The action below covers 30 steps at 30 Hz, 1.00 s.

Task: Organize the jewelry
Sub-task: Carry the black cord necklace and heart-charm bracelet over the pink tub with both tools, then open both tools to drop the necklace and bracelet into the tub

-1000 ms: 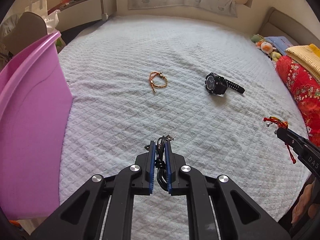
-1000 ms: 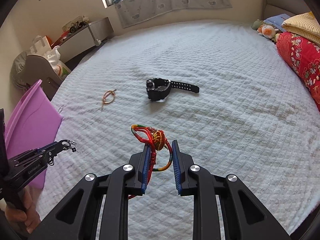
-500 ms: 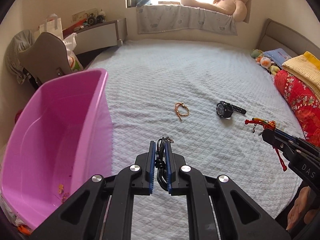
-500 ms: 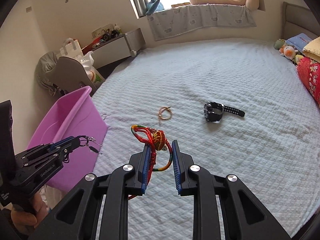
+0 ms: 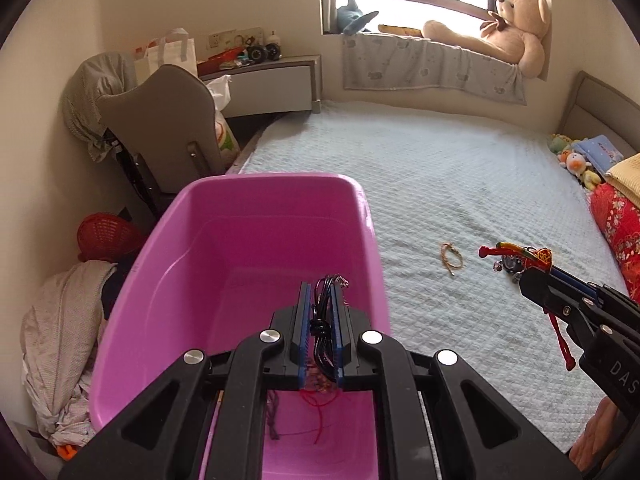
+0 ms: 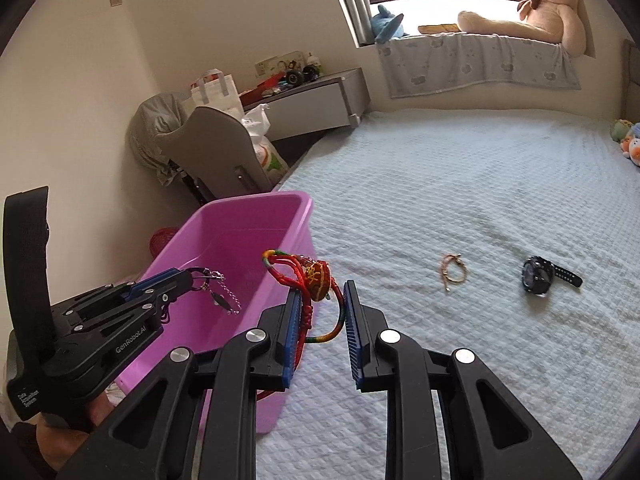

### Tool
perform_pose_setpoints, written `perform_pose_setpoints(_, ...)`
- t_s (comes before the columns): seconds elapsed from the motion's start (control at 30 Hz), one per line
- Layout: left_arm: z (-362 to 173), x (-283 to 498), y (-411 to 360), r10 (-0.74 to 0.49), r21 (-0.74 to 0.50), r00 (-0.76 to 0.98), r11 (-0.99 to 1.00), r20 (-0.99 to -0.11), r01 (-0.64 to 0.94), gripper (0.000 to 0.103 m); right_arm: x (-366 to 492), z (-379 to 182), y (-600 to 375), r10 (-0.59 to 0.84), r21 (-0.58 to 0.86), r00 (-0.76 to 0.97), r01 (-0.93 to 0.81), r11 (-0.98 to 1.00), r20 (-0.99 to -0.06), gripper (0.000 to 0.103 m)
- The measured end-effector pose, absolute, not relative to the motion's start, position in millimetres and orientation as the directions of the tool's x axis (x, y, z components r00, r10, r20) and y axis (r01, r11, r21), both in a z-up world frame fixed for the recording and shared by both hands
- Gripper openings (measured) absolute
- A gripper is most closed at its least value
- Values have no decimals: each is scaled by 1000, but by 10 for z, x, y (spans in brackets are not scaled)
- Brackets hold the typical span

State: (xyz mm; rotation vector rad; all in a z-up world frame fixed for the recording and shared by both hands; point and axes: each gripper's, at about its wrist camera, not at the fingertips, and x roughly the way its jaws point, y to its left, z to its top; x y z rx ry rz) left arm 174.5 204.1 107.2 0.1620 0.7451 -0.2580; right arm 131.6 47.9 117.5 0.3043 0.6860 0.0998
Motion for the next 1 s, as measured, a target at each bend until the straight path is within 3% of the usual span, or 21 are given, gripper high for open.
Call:
perform_pose_setpoints(0.37,831,2029,2716,-80,84,692,976,-718,200,10,1710,1067,1372,301,326,705,-104,940,-643,21)
perform_pose_setpoints(1.0,461,2326,3056,-32,85,625,984,-780,156,11,2053,743,1788,286,265,628,-131,955,-723,21)
